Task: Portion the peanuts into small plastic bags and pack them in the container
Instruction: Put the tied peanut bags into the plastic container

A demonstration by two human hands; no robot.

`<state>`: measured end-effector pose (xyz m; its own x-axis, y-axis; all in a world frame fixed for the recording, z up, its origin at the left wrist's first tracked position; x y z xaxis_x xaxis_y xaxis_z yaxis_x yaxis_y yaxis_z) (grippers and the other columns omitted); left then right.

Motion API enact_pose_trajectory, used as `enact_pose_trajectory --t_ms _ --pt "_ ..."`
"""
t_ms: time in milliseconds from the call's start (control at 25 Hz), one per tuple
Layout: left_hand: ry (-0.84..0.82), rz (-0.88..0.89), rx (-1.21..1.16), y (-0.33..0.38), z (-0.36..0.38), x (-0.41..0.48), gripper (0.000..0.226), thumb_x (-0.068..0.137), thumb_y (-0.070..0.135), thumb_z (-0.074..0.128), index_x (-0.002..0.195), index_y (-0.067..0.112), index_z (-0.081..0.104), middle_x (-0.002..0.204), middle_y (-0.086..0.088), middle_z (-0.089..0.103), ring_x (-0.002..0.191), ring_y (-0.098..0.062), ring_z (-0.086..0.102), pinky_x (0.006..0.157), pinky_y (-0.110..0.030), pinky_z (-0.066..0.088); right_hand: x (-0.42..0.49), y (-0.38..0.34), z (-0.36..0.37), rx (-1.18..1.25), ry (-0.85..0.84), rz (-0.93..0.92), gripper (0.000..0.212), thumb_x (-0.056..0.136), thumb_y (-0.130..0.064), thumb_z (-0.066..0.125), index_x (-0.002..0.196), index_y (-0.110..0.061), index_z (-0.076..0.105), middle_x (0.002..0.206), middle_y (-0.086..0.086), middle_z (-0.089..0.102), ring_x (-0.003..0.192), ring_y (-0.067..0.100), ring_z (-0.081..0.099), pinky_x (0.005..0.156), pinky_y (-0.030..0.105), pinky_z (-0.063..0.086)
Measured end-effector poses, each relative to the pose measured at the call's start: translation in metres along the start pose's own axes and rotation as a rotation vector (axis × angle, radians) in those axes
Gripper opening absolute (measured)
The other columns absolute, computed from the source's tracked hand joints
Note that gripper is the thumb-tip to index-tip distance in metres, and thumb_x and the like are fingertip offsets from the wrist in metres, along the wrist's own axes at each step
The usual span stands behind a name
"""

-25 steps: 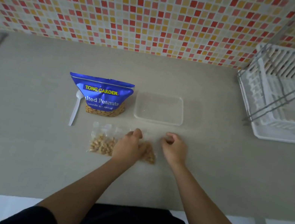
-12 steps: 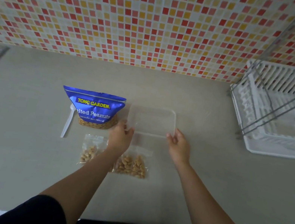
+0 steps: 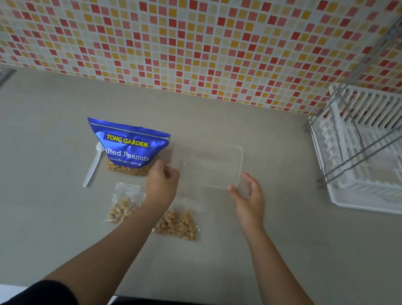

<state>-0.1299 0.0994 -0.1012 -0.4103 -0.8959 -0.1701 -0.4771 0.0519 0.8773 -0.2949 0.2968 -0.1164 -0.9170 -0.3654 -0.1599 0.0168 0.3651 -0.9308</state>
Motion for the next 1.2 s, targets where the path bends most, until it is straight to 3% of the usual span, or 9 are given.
enact_pose_trajectory --t_ms 160,280,360,440,560,840,1000,1080,1200 --pt "-0.204 -0.140 -0.382 -0.004 0.025 -0.007 0.028 0.088 0.005 0.050 0.115 0.002 0.057 0.066 -0.002 0.052 0.064 -0.015 0.048 0.074 -0.031 0.044 0.000 0.002 -0.017 0.419 -0.063 0.162 0.047 0.085 0.000 0.059 0.118 -0.024 0.037 0.095 0.003 0.063 0.066 0.005 0.066 0.062 0.015 0.049" --pt "-0.158 0.028 -0.096 0.013 0.022 -0.003 0.025 0.091 0.016 0.052 0.111 0.007 0.063 0.087 -0.007 0.061 0.078 -0.020 0.056 0.080 -0.029 0.045 0.006 0.004 -0.042 0.481 -0.033 0.198 0.067 0.084 0.008 0.052 0.133 -0.031 0.029 0.091 0.004 0.063 0.048 0.006 0.062 0.048 0.013 0.047" --pt "-0.024 0.175 0.223 0.020 0.012 0.007 0.028 0.089 0.017 0.055 0.115 0.007 0.062 0.106 -0.020 0.060 0.099 -0.032 0.056 0.095 -0.034 0.041 0.008 0.013 -0.062 0.558 0.049 0.207 0.068 0.084 0.011 0.048 0.136 -0.029 0.030 0.091 0.003 0.060 0.050 0.007 0.063 0.049 0.014 0.049" --pt "-0.089 0.192 0.404 0.016 0.018 0.017 0.036 0.088 0.013 0.055 0.123 0.006 0.057 0.115 -0.026 0.059 0.111 -0.038 0.051 0.099 -0.036 0.037 0.010 0.026 -0.078 0.599 0.122 0.205 0.066 0.085 0.013 0.047 0.139 -0.021 0.030 0.094 0.003 0.053 0.055 0.006 0.065 0.052 0.015 0.052" --pt "-0.237 0.151 0.549 0.007 0.032 0.022 0.041 0.090 0.014 0.049 0.131 0.008 0.050 0.115 -0.025 0.064 0.112 -0.040 0.054 0.099 -0.038 0.040 0.010 0.052 -0.087 0.539 0.161 0.228 0.069 0.084 0.015 0.049 0.141 -0.015 0.024 0.098 0.002 0.047 0.069 0.006 0.064 0.055 0.015 0.053" --pt "-0.194 0.133 0.482 0.006 0.028 0.023 0.038 0.090 0.012 0.049 0.127 0.007 0.054 0.112 -0.026 0.065 0.112 -0.039 0.055 0.102 -0.036 0.039 0.014 0.071 -0.067 0.045 0.159 0.172 0.072 0.079 0.000 0.067 0.139 -0.002 0.026 0.118 0.015 0.051 0.083 0.021 0.056 0.063 0.005 0.044" --pt "-0.170 0.177 0.496 0.006 0.022 0.022 0.039 0.090 0.016 0.052 0.128 0.006 0.053 0.120 -0.024 0.060 0.117 -0.038 0.050 0.102 -0.040 0.038 0.014 0.065 -0.061 -0.368 0.164 0.074 0.078 0.073 -0.020 0.075 0.136 0.003 0.034 0.130 0.029 0.045 0.120 0.040 0.044 0.103 0.038 0.034" --pt "-0.099 0.272 0.475 0.012 0.013 0.012 0.038 0.088 0.015 0.056 0.123 0.002 0.055 0.125 -0.023 0.053 0.121 -0.038 0.045 0.103 -0.041 0.035 0.005 0.054 -0.061 -0.520 0.219 0.010 0.073 0.075 -0.026 0.072 0.133 0.001 0.038 0.134 0.030 0.041 0.125 0.042 0.038 0.106 0.043 0.030" --pt "-0.104 0.466 0.447 0.012 0.000 -0.013 0.028 0.082 0.002 0.058 0.110 -0.001 0.062 0.111 -0.021 0.059 0.102 -0.038 0.055 0.092 -0.041 0.046 -0.023 0.020 -0.045 -0.513 0.249 -0.282 0.051 0.080 -0.022 0.061 0.125 -0.002 0.048 0.127 0.024 0.047 0.118 0.036 0.042 0.101 0.038 0.032"
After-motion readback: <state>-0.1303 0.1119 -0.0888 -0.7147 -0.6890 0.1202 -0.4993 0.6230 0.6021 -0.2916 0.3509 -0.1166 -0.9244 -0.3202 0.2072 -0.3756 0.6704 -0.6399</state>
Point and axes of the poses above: each hand's wrist, its own x-axis towards the middle knuckle, its own z-axis out of the palm, y = z × x, the point moved 9 cm from there along x, towards the middle knuckle
